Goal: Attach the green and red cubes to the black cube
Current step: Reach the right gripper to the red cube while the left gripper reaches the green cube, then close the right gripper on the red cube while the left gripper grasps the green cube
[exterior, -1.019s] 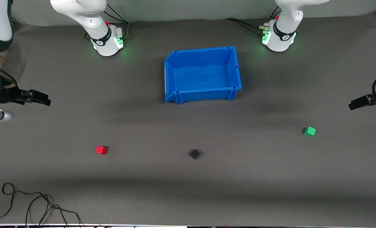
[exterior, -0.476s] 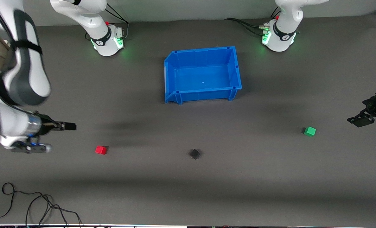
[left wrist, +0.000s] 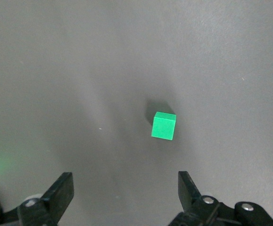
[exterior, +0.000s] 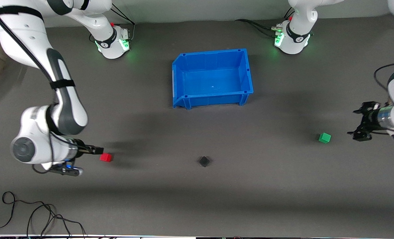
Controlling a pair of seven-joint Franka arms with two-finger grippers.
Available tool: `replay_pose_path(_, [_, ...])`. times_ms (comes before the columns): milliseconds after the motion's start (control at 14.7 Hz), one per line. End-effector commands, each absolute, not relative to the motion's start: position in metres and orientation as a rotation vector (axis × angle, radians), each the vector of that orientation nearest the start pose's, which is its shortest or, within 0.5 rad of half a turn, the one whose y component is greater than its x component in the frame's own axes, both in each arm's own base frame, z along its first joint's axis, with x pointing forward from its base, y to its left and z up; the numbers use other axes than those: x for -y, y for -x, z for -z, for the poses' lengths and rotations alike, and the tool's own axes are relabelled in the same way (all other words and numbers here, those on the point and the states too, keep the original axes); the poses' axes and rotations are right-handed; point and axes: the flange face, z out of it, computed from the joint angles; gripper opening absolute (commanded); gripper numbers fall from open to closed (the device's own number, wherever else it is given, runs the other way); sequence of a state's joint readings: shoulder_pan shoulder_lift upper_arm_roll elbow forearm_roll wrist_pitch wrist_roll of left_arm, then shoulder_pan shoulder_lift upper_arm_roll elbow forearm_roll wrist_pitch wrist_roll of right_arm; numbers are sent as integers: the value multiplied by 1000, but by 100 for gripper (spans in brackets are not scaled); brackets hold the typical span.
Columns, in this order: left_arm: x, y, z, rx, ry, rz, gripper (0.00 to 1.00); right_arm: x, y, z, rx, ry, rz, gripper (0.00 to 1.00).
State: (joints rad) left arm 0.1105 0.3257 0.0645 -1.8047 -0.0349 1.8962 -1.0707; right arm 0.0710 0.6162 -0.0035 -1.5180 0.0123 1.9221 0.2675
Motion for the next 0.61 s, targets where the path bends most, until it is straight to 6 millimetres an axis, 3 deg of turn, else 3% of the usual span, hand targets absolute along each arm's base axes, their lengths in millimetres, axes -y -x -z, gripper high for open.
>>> replay_pose_path(0, [-100, -592, -315, 1844, 2425, -336, 97, -47, -693, -258, -377, 3130, -277, 100])
replay_pose_path(340, [-93, -596, -231, 1743, 2516, -249, 97, -41, -698, -218, -382, 3137, -237, 100])
replay_pose_path(544, [-93, -608, -222, 1716, 2548, -211, 97, -39, -698, -199, -386, 3137, -217, 100])
